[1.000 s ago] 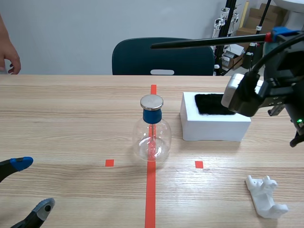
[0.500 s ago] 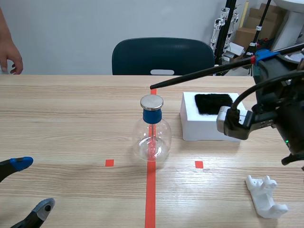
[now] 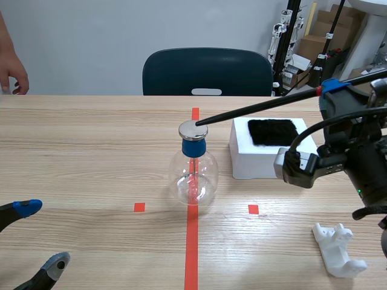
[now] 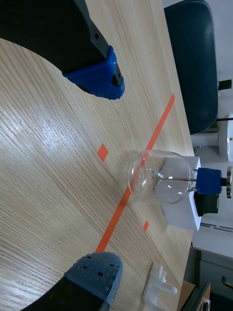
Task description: Do the electroscope experiment. move the rod toward and away from the electroscope
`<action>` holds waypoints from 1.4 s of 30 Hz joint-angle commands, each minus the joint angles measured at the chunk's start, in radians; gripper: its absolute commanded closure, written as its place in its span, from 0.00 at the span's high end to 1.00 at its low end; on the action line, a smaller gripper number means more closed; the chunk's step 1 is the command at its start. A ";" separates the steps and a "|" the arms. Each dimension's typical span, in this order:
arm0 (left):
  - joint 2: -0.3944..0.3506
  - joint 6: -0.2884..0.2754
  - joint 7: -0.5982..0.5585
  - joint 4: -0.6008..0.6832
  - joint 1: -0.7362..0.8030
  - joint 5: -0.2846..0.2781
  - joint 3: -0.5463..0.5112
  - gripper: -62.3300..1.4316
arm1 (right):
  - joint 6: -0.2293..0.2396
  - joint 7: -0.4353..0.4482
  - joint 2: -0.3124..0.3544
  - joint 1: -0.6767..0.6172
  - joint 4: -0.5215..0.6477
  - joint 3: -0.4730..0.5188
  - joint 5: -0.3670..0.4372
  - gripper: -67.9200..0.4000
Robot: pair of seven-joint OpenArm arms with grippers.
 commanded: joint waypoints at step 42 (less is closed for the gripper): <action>-0.011 0.002 -0.014 0.011 -0.003 -0.010 -0.010 1.00 | -0.176 0.453 0.032 -0.737 0.465 0.381 0.668 0.01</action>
